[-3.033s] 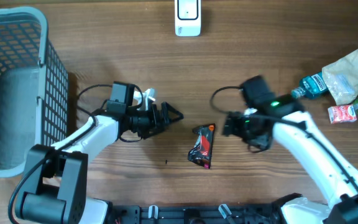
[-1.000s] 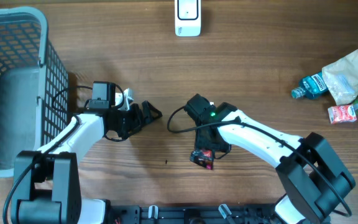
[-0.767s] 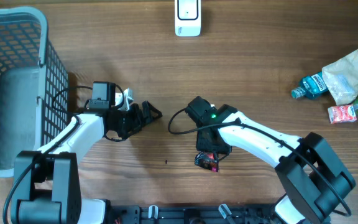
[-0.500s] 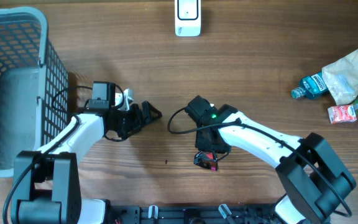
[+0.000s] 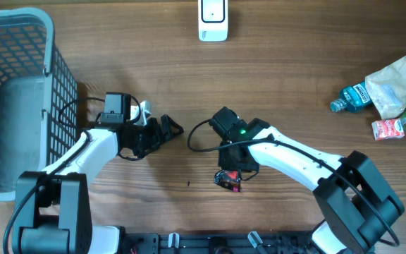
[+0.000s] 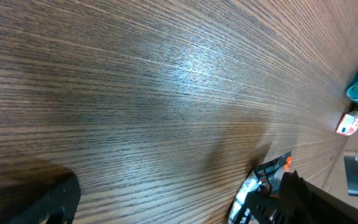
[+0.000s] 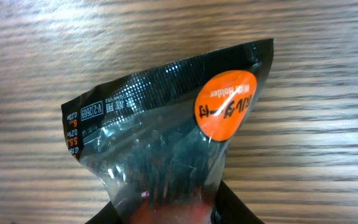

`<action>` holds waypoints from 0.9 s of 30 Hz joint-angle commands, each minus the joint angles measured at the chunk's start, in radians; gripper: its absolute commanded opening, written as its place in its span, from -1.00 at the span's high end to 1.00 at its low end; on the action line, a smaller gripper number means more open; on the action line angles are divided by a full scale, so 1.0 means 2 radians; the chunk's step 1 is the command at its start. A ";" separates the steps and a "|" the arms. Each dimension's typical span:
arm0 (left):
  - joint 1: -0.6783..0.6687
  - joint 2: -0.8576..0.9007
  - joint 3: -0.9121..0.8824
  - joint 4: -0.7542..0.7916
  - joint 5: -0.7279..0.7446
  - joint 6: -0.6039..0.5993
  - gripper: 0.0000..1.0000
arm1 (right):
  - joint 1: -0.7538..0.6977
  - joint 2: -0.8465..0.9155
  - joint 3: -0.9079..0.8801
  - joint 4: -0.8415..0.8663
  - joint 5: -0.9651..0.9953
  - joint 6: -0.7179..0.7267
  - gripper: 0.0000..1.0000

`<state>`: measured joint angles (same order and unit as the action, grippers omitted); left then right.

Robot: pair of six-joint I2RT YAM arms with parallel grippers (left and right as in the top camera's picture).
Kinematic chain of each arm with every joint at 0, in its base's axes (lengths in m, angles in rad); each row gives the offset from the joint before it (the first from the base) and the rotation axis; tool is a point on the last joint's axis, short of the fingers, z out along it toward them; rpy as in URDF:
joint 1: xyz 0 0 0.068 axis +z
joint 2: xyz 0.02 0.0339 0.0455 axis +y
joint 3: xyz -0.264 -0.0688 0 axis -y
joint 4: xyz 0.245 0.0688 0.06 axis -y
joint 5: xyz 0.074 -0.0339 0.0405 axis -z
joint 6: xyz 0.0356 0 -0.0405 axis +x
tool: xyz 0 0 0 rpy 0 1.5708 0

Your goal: Scan the item barcode

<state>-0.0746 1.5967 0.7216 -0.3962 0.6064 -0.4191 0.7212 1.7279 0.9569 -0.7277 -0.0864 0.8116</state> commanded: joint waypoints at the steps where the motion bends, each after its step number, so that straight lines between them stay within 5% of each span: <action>1: 0.005 0.010 -0.011 -0.010 -0.058 0.011 -1.00 | 0.001 0.008 -0.009 0.011 -0.056 -0.027 0.69; 14: 0.005 0.010 -0.011 -0.012 -0.093 0.011 -1.00 | -0.010 -0.005 0.010 0.019 -0.135 -0.077 0.78; 27: 0.005 0.010 -0.011 -0.012 -0.093 0.011 -1.00 | -0.084 -0.029 0.022 0.033 -0.347 -0.153 0.88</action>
<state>-0.0746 1.5883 0.7261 -0.4076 0.5579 -0.4194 0.6033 1.7077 0.9771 -0.6758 -0.5674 0.5755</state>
